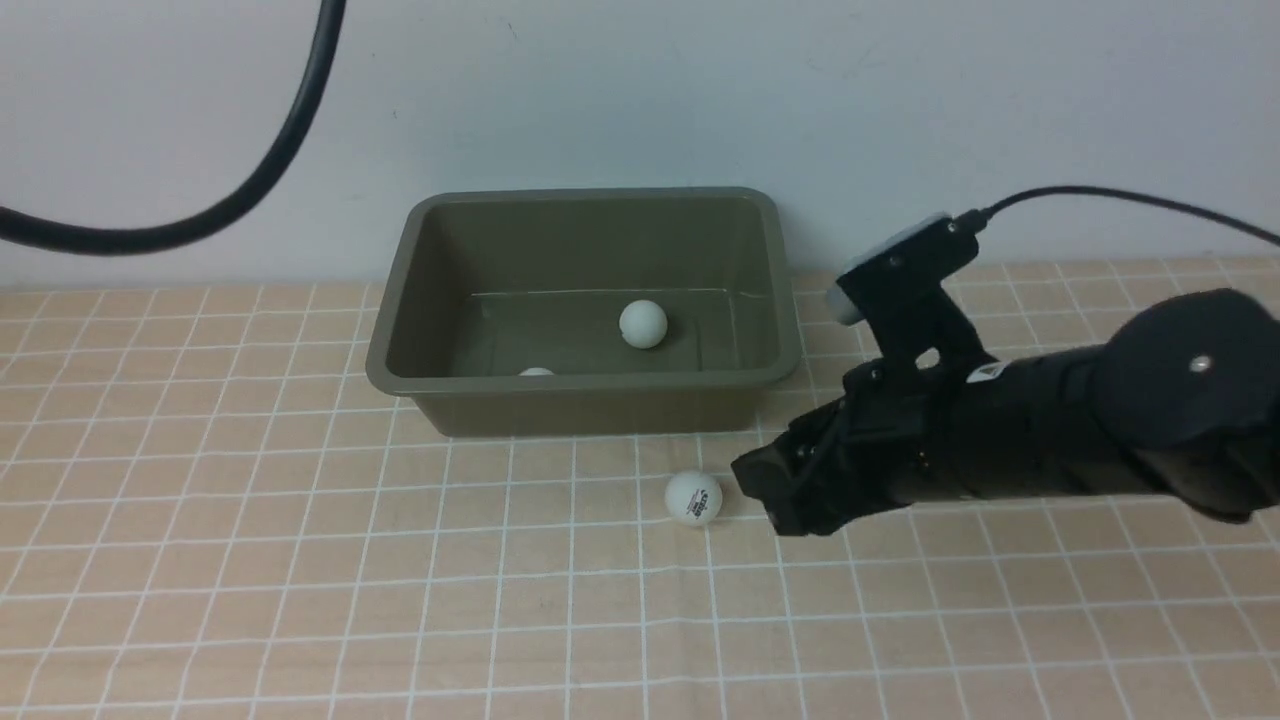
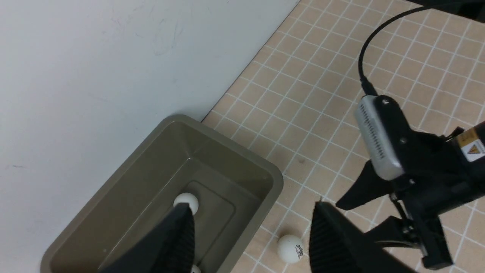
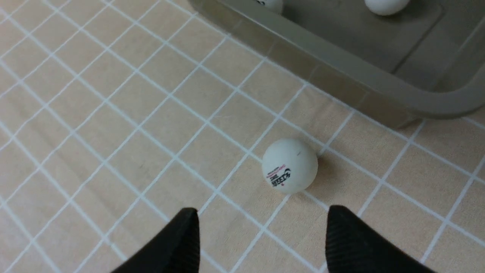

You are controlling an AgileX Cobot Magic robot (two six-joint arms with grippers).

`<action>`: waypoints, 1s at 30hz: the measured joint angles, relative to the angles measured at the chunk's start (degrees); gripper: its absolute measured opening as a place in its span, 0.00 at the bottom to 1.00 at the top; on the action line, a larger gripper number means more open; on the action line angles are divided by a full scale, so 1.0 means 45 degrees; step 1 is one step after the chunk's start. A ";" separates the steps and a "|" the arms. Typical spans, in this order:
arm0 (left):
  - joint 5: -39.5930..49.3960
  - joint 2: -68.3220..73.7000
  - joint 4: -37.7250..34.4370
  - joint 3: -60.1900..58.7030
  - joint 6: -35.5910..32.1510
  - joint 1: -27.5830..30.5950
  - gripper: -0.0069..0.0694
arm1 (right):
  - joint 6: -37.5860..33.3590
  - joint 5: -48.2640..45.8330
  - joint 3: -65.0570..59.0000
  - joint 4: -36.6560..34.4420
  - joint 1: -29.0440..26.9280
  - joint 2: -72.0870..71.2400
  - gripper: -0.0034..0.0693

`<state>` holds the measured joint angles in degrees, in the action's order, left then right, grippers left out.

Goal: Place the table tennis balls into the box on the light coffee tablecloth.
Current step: 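Reach for and grasp a ping pong ball on the table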

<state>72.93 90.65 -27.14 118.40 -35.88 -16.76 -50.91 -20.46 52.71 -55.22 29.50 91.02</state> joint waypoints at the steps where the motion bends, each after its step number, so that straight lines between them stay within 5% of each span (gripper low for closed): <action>1: 0.0000 0.0000 0.0000 0.0000 0.0000 0.0000 0.54 | 0.0098 0.0210 0.0069 -0.0236 0.0000 0.0174 0.67; 7: 0.0000 0.0000 0.0000 0.0000 -0.0011 0.0000 0.54 | 0.0436 0.0964 0.0500 -0.1660 0.0003 0.1550 0.81; 17: 0.0003 -0.0070 0.0198 0.0000 0.0028 0.0000 0.54 | 0.0436 0.0874 0.1853 -0.2436 0.0003 0.3447 0.82; 30: -0.0739 -0.1486 0.2862 0.0011 0.1304 0.0000 0.54 | 0.0402 0.0341 0.2771 -0.2620 0.0014 0.4688 0.82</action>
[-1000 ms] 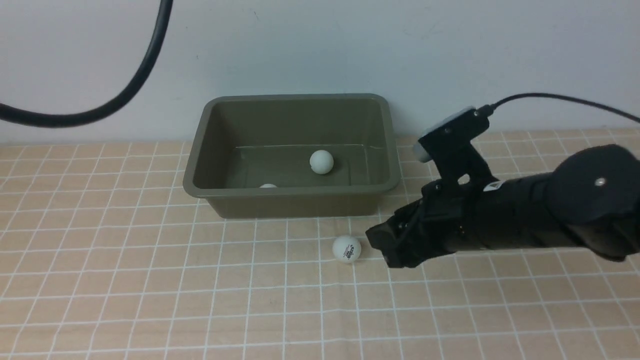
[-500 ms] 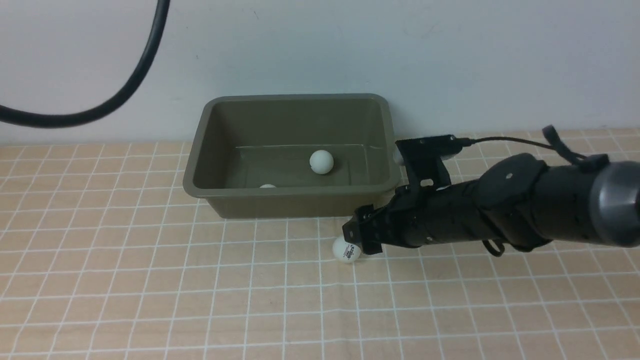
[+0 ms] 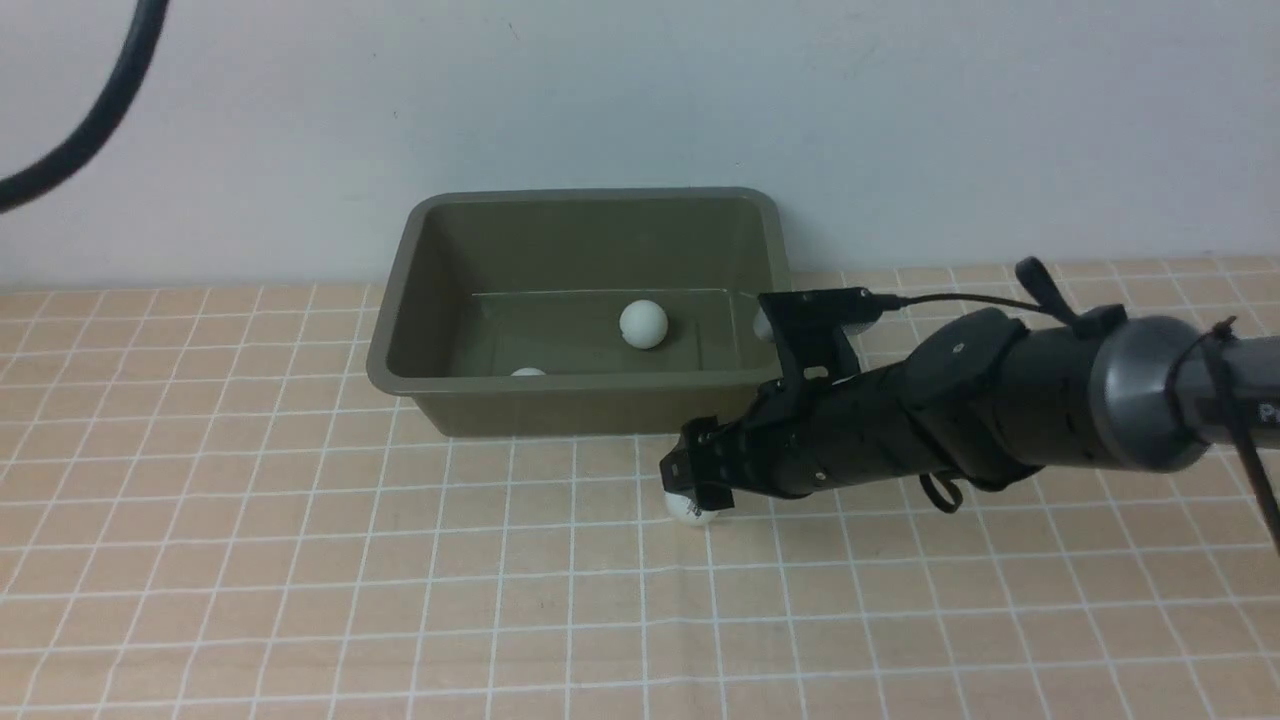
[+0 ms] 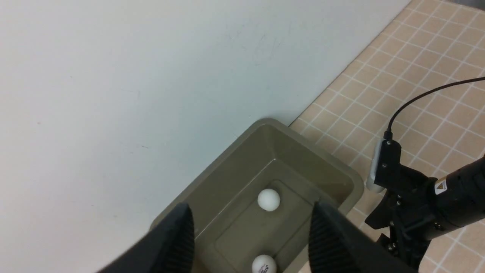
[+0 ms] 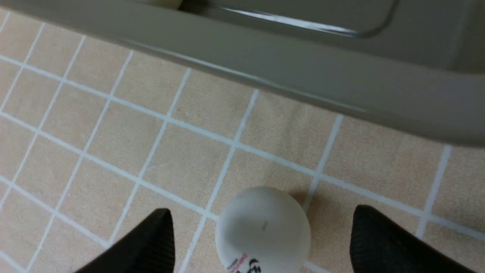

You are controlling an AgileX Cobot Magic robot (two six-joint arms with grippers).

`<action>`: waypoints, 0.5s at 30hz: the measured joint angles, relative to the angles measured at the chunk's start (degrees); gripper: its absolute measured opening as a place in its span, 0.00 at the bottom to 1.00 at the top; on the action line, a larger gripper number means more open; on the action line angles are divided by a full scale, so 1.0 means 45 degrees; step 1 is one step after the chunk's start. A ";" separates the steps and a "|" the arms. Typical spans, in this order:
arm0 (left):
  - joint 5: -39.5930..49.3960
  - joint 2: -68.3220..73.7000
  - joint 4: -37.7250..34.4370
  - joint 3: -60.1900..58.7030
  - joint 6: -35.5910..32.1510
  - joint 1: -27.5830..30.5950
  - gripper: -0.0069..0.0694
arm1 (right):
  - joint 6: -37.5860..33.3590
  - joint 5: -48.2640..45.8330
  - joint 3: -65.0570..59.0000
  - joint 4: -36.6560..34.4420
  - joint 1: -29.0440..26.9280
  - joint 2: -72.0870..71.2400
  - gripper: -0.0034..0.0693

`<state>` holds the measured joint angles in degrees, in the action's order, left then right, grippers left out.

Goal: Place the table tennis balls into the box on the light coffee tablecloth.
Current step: 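Reach for and grasp a ping pong ball on the table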

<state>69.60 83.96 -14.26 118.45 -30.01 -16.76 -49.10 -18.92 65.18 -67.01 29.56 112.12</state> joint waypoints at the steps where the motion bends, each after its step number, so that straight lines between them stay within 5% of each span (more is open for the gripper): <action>1: 0.0000 -0.0004 0.0185 0.0000 0.0046 0.0000 0.54 | 0.0000 -0.0099 0.0138 0.0000 0.0000 0.0143 0.82; 11: 0.0014 0.0023 0.0818 0.0000 0.0427 0.0000 0.54 | -0.0042 0.0174 0.0608 0.0199 0.0378 0.1242 0.79; 15: 0.0023 0.0023 0.0877 0.0000 0.0436 0.0000 0.54 | -0.0034 0.0276 0.0624 0.0246 0.0378 0.1254 0.60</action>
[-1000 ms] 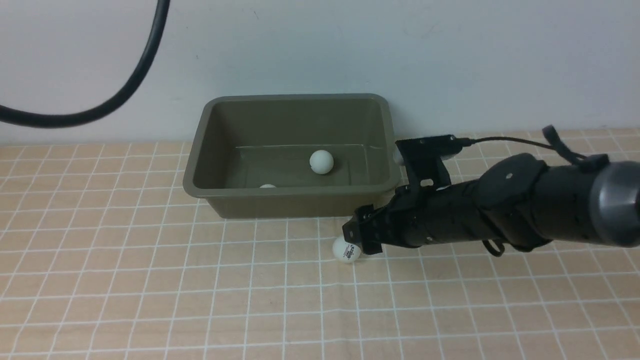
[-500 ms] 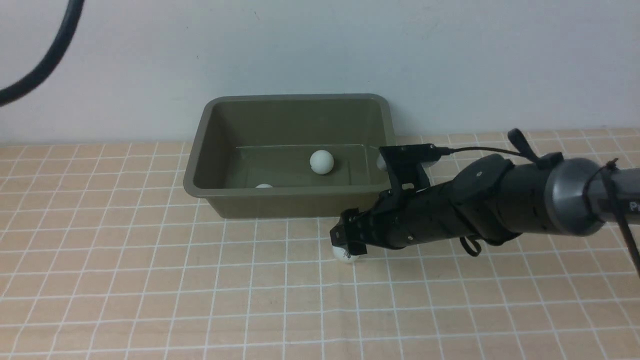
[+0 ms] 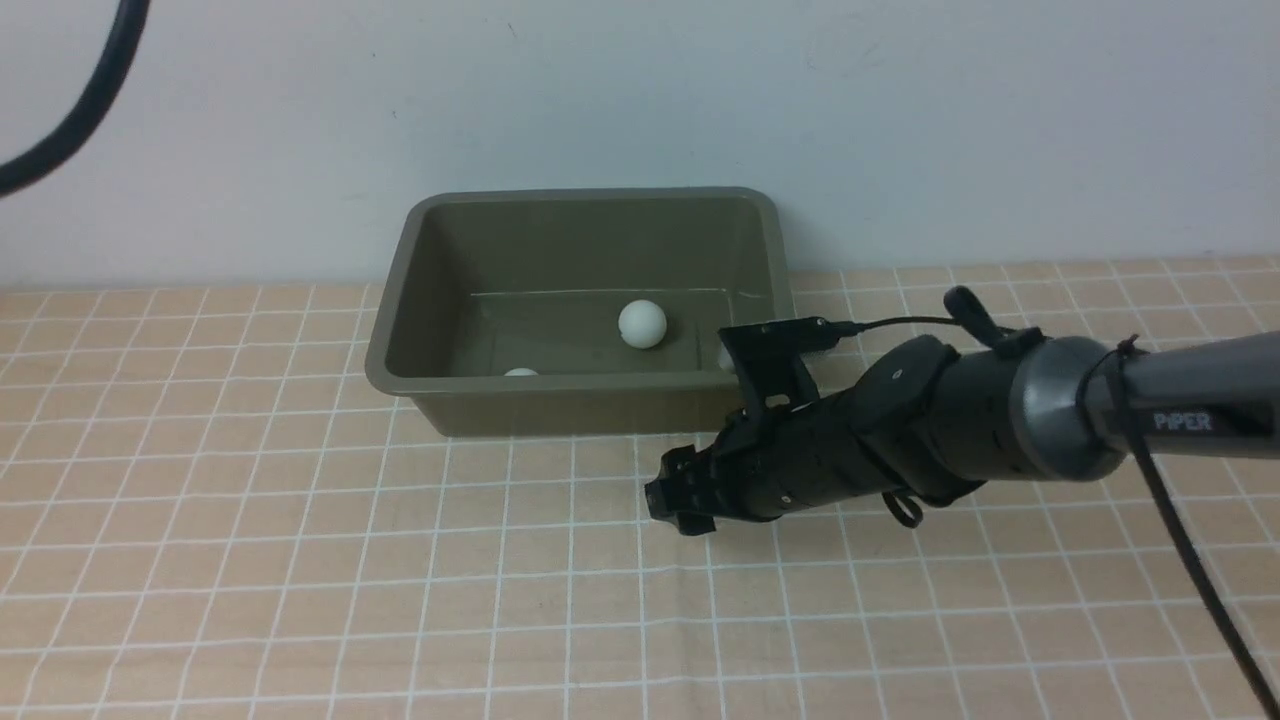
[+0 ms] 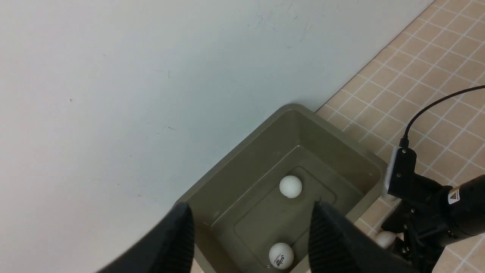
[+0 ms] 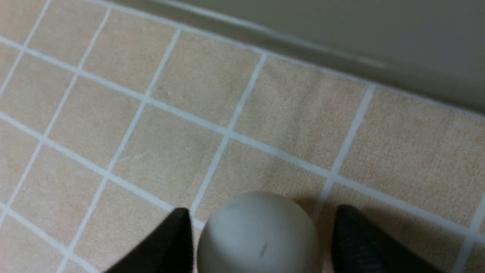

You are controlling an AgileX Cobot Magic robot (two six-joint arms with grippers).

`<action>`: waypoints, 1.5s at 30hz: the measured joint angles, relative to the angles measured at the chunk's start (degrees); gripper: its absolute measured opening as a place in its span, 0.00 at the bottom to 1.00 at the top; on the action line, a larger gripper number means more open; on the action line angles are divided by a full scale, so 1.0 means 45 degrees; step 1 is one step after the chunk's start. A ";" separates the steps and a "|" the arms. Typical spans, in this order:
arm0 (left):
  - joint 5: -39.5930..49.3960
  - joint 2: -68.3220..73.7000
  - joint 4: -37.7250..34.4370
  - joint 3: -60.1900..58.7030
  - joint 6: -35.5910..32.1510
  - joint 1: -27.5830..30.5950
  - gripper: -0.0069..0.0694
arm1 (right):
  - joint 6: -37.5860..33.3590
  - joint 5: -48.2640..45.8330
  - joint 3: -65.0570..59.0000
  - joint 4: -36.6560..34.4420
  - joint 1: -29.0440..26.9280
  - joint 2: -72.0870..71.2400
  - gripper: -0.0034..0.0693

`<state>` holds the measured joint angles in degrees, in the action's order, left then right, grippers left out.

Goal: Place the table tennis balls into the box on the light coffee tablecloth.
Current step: 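Reach for and grasp a ping pong ball on the table, then release the ping pong ball into the bin and lift the gripper away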

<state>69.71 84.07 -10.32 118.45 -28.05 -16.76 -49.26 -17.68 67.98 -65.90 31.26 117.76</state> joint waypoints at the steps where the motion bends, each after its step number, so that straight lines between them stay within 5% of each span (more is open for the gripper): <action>1: 0.0000 0.0000 0.0032 0.0000 0.0000 0.0000 0.54 | 0.0000 -0.0019 0.0000 0.0061 0.0000 -0.0015 0.54; 6: 0.0004 0.0000 0.0133 0.0000 0.0000 0.0000 0.54 | 0.0256 -0.1233 -0.0012 0.1350 -0.0091 -0.0837 0.55; 14: 0.0014 0.0000 0.0143 0.0000 0.0000 0.0000 0.54 | 0.2596 -0.3582 -0.0012 0.6021 -0.0923 -0.3900 0.55; 33: 0.0014 0.0000 0.0174 0.0000 0.0000 0.0000 0.54 | 0.0689 -0.3953 0.5716 0.7337 -0.1074 -0.0130 0.55; 40: 0.0027 0.0000 0.0162 0.0000 0.0000 0.0000 0.54 | 0.1411 -0.2872 0.6041 0.8140 -0.1408 0.0148 0.83; 45: 0.0048 0.0000 0.0372 0.0000 0.0096 0.0000 0.54 | 0.2152 -0.3036 0.6051 0.8810 -0.2129 -0.1137 0.85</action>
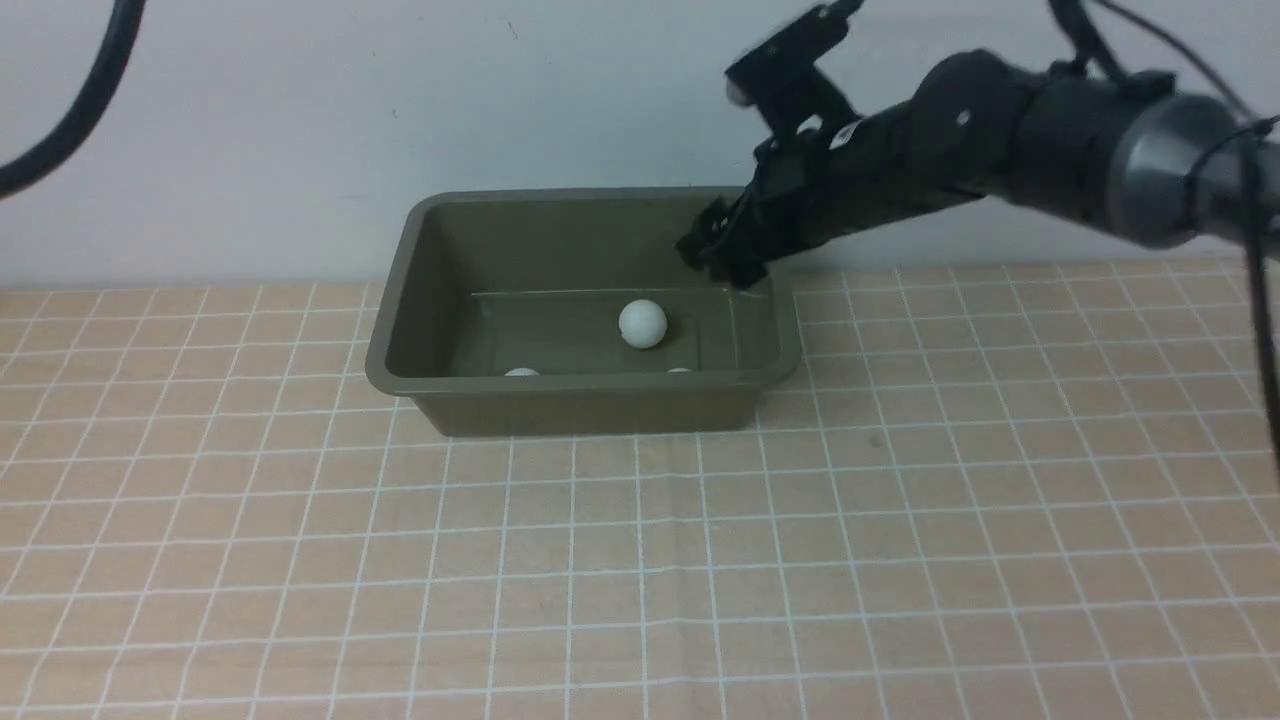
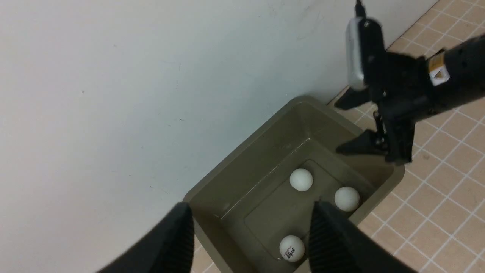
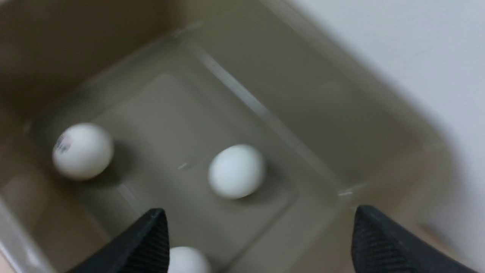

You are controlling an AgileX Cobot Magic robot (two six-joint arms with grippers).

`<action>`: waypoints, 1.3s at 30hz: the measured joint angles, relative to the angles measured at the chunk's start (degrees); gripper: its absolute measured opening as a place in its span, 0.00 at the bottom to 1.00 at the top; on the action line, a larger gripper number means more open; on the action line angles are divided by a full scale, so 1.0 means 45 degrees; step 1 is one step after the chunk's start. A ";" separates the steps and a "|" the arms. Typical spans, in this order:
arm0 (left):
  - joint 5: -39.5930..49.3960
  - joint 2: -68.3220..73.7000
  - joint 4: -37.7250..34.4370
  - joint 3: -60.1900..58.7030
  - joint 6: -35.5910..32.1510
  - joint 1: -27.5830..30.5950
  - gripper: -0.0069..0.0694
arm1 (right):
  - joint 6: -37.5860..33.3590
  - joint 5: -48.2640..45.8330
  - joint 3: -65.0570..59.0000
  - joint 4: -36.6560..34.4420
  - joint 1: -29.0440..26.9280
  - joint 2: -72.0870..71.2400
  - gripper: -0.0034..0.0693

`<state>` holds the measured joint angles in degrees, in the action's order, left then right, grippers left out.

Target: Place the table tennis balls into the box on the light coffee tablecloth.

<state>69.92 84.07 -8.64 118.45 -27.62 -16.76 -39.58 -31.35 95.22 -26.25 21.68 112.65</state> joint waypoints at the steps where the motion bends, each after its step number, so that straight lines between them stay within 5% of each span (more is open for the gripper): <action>1: 0.0000 0.0000 0.0000 0.0000 0.0053 0.0000 0.54 | 0.0363 -0.0189 0.0000 0.0405 -0.0331 -0.0667 0.83; 10: -0.0129 0.0000 -0.0017 0.0000 0.0129 0.0000 0.54 | 0.1959 -0.3187 0.0052 0.1474 -0.3303 -0.6270 0.77; 17: -0.0332 0.0000 -0.0042 0.0000 0.0129 0.0000 0.54 | 0.3858 -0.6690 -0.0001 0.3269 -0.3495 -1.0747 0.77; 28: -0.1021 0.0008 -0.1014 0.0000 0.0129 0.0000 0.54 | 0.5179 -0.4830 -0.7260 0.5050 -0.3532 -1.8348 0.71; 34: -0.0888 0.0014 -0.1172 0.0000 0.0118 0.0000 0.54 | 0.6042 -0.5000 -0.8436 0.6140 -0.3532 -1.9257 0.67; 39: -0.0588 0.0014 -0.1195 0.0000 0.0118 0.0000 0.54 | 0.6085 -0.5727 -0.9058 0.5500 -0.3532 -1.9256 0.67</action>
<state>67.28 84.13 -14.02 118.45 -27.09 -16.76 -12.19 -57.12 54.46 -1.51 5.79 25.99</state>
